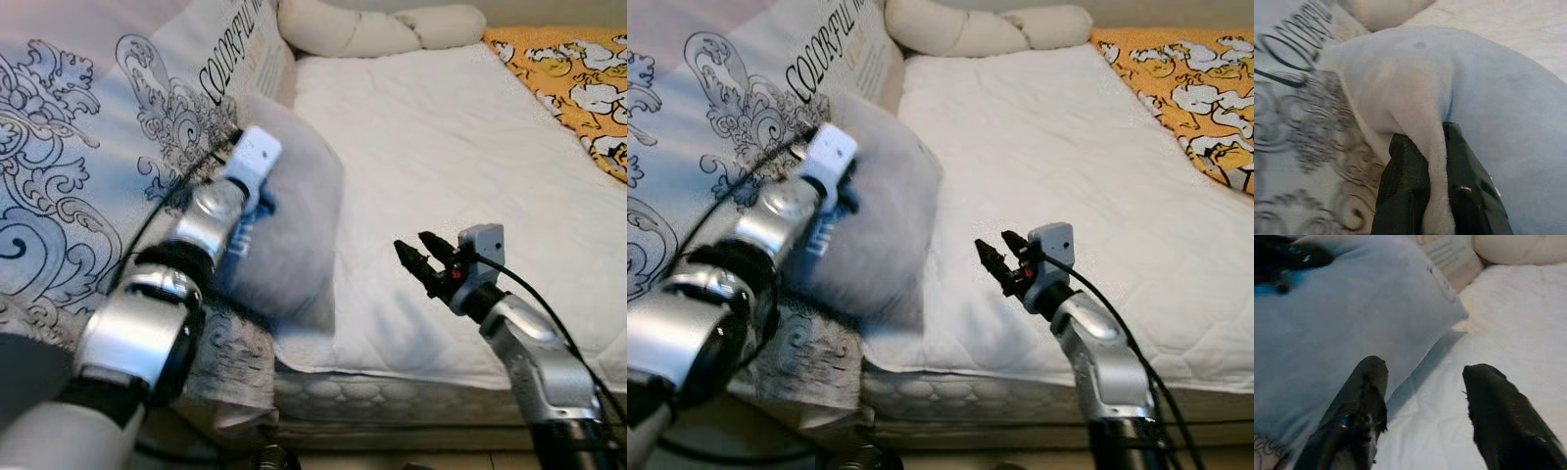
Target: Clean up the room
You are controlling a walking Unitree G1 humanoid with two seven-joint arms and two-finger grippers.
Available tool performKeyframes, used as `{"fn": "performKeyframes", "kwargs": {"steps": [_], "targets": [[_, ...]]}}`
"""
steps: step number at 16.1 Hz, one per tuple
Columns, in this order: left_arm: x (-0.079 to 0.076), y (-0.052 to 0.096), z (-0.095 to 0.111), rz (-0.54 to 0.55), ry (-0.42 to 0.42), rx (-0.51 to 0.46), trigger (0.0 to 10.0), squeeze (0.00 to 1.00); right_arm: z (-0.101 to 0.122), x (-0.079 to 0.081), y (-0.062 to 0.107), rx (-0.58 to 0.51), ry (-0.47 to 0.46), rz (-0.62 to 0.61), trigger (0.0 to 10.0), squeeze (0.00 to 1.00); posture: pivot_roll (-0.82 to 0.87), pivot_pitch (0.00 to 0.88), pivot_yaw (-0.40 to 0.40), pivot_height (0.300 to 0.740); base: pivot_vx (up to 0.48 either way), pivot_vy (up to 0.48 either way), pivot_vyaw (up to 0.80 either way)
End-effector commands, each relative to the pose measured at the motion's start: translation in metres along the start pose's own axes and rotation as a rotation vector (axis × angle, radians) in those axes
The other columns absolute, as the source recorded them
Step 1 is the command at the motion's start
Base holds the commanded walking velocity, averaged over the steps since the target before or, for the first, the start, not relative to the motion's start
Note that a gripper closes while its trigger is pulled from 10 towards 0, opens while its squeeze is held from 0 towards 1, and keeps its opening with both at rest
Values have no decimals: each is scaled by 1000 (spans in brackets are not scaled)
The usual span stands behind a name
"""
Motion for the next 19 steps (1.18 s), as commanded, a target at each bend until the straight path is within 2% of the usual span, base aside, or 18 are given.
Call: {"fn": "performKeyframes", "kwargs": {"steps": [1, 5, 7, 8, 10, 11, 12, 16, 19], "targets": [[18, 0, 25, 65, -22, -73, 10000, 0, 4, 10, 1, -2, 8, 64, 10000, 1000, -75, 0, 141, 740, 0, 0, 0], [10, -1, 17, 33, -68, -45, 10000, 0, 3, 14, 5, 16, 39, 103, 10000, 1000, -83, 0, 144, 740, 0, 0, 0], [0, -2, 4, -11, -154, 3, 10000, 0, 3, 14, 5, 25, 42, 104, 10000, 1000, -95, 0, 148, 740, 0, 0, 0], [-4, -2, 2, -22, -171, 11, 10000, 0, 3, 14, 6, 27, 44, 101, 10000, 1000, -101, 0, 150, 740, 0, 0, 0], [-4, -2, 2, -24, -168, 15, 10000, 0, 3, 14, 6, 27, 44, 101, 10000, 1000, -101, 0, 150, 740, 0, 0, 0], [-4, -2, 3, -16, -154, 20, 10000, 831, 4, 16, 6, 25, 42, 105, 10000, 1000, -108, 0, 155, 740, 0, 0, 0], [-4, -3, 4, -5, -128, 20, 10000, 1000, 5, 18, 8, 12, 34, 119, 10000, 1000, -110, 0, 156, 740, 0, 0, 0], [-2, -2, 6, -28, -92, 10, 10000, 1000, 10, 32, 17, -8, 23, 244, 10000, 1000, -102, 0, 152, 740, 0, 0, 0], [6, -1, 17, -32, -53, -57, 10000, 1000, 15, 30, 21, -21, 41, 254, 10000, 1000, -103, 0, 153, 740, 0, 0, 0]]}}
Point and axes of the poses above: a point about 5 cm out from each wrist's last joint towards the gripper, its own y axis pointing back from the gripper into the wrist, its own z axis along the axis of the wrist's last joint, x = y × z, the point moved 4 cm from there along -y, pointing out of the wrist towards the gripper, and after that the axes turned 10 degrees about y, right-handed, at the moved point
